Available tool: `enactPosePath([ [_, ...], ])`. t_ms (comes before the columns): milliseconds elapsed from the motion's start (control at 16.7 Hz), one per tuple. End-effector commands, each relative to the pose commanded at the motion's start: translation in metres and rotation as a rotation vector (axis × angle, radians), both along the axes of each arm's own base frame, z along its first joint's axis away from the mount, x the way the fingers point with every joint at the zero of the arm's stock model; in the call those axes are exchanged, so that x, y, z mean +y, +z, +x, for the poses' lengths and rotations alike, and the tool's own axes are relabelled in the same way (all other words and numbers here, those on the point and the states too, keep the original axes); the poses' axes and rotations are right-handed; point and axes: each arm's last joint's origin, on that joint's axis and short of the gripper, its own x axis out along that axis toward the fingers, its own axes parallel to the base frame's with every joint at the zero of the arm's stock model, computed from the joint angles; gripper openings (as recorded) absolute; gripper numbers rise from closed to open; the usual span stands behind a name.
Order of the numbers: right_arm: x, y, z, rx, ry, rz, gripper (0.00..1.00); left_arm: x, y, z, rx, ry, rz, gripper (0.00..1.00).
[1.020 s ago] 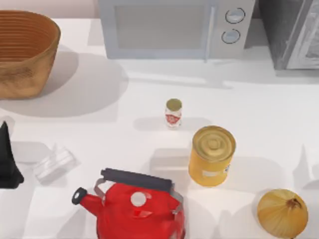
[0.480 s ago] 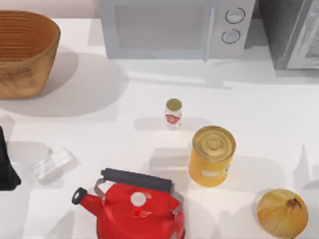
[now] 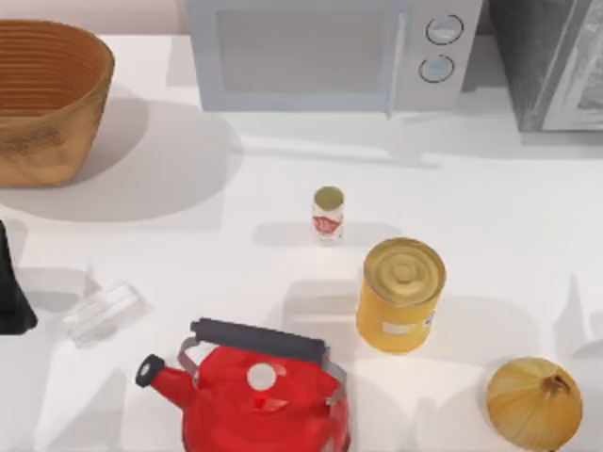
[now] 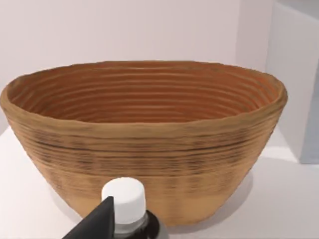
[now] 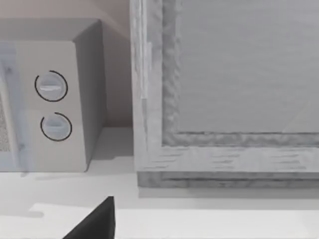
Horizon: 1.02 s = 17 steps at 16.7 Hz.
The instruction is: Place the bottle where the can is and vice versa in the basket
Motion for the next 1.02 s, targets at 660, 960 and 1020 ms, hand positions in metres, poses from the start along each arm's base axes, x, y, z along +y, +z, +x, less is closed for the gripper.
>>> enactPosePath([
  [660,0.0,0.0,0.0,0.0,0.0,0.0,1.0,0.034,-0.041,0.043,0.12,-0.008,-0.002,1.0],
  [960,0.0,0.0,0.0,0.0,0.0,0.0,1.0,0.048,-0.063,0.047,0.152,-0.01,-0.01,1.0],
  [1020,0.0,0.0,0.0,0.0,0.0,0.0,1.0,0.049,-0.066,0.048,0.156,-0.01,-0.012,1.0],
])
